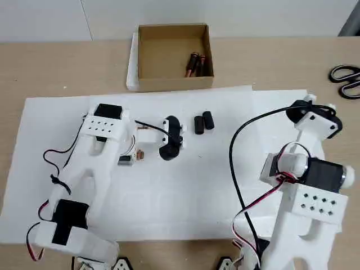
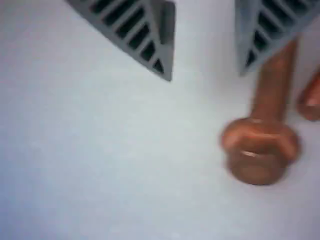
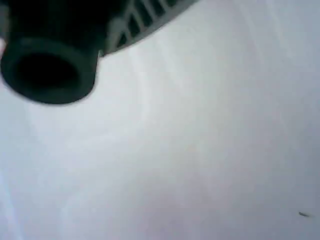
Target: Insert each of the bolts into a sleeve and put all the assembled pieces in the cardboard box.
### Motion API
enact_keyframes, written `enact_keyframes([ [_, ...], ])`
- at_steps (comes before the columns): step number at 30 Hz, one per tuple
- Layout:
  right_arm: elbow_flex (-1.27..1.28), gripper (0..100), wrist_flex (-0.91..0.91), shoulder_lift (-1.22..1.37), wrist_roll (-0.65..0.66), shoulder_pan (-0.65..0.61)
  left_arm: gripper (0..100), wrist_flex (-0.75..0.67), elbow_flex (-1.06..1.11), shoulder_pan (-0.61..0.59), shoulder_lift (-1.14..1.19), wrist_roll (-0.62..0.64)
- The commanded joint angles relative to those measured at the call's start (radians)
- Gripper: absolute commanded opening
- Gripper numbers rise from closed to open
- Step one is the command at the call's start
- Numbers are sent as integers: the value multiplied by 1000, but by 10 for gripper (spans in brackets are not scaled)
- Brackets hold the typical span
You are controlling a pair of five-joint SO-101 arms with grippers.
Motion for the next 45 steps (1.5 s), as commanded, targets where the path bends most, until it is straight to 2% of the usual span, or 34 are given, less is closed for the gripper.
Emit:
enact_keyframes([
  [1,-3,2,10,-21,-12,8,83,-64,-24,23,-3,-204],
  [19,-3,2,7,-21,-9,8,83,-84,-127,32,176,-169],
  [23,-3,2,7,-21,-6,8,83,-12,-142,35,173,-172],
  [29,-3,2,7,-21,-8,8,83,141,-278,14,176,-192],
  [45,-3,2,5,-21,-9,8,83,143,-245,9,199,-196],
])
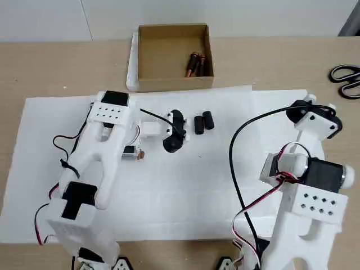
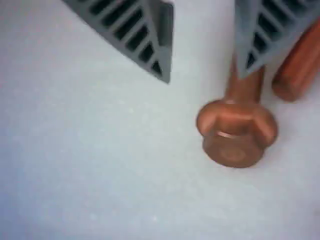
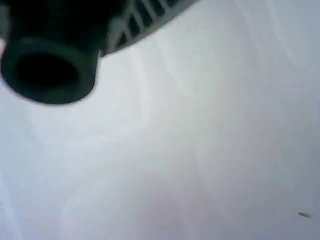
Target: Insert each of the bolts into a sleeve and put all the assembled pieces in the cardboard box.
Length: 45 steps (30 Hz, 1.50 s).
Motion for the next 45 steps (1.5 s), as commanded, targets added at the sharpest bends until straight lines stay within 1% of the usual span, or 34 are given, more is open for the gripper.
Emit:
enact_keyframes([
  [1,-3,2,4,-21,-9,8,83,-15,-5,0,18,-196],
  [4,-3,2,4,-21,-9,8,83,-69,-7,-5,71,-193],
  [6,-3,2,4,-21,-9,8,83,-80,-7,-3,92,-192],
  [25,-3,2,4,-21,-11,8,78,-75,-2,0,104,-187],
  [29,-3,2,4,-21,-11,8,3,-69,-2,17,126,-126],
  [32,-3,2,4,-21,-11,8,6,-74,-4,26,144,-107],
  [37,-3,2,1,-21,-11,8,6,-89,-45,44,120,-21],
  [41,-5,2,1,-21,-11,8,6,-81,-107,48,80,-3],
  [43,-9,2,1,-21,-11,8,6,-55,-134,57,46,55],
  [45,-9,2,1,-21,-9,8,6,-15,-168,74,6,173],
])
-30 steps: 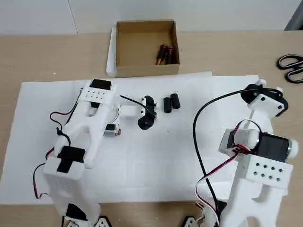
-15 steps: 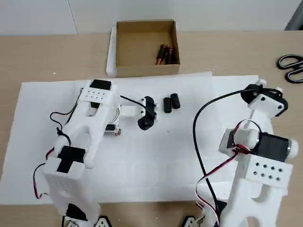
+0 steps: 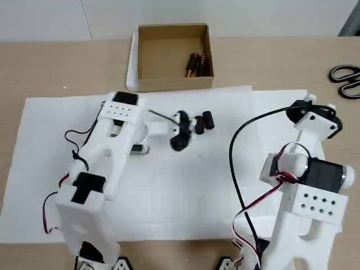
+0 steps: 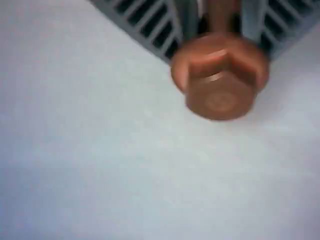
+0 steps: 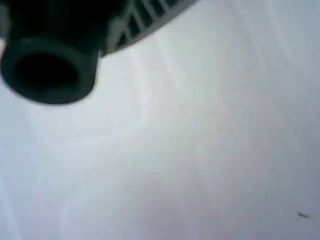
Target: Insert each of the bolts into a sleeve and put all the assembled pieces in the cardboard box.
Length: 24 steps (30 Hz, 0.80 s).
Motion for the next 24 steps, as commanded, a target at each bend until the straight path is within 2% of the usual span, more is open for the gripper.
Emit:
enact_keyframes([
  [1,-9,2,1,-21,-9,8,6,54,-91,31,-129,170],
  [3,-11,2,1,-21,-8,7,6,68,-137,40,-167,275],
  [5,-11,2,1,-21,-8,2,6,64,-185,41,-198,328],
  [11,-11,2,4,-21,-11,2,6,66,-232,35,-273,338],
  [20,-11,3,2,-21,-11,-1,6,25,-229,35,-511,342],
  [24,-9,3,7,-21,-12,-47,6,-58,-229,-8,-548,443],
])
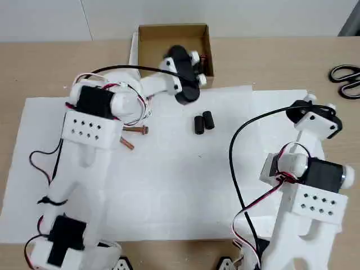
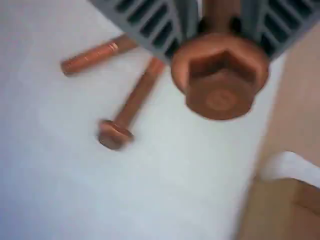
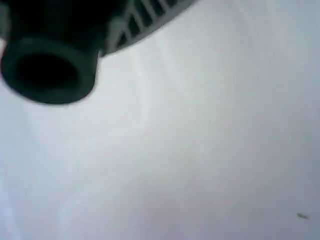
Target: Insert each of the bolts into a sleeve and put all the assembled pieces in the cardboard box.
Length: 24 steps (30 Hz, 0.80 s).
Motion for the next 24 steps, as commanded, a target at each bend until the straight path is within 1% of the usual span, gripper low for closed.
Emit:
enact_keyframes([
  [1,-9,3,7,-21,-12,-59,6,-86,-44,-34,-78,104],
  [6,-38,4,-2,-70,-97,-205,6,-232,-45,-78,-138,327],
  [8,-51,4,-51,-119,-126,-278,6,-267,-45,-87,-184,410],
  [12,-46,4,-137,-239,-176,-410,6,-267,-41,-84,-287,585],
  [15,-20,4,-173,-294,-184,-441,6,-265,-39,-86,-356,741],
  [19,54,4,-179,-338,-184,-446,6,-265,-22,-91,-414,888],
  [21,87,4,-185,-357,-184,-461,6,-265,31,-87,-442,948],
  [24,138,4,-246,-392,-186,-526,6,-265,137,-89,-508,1063],
])
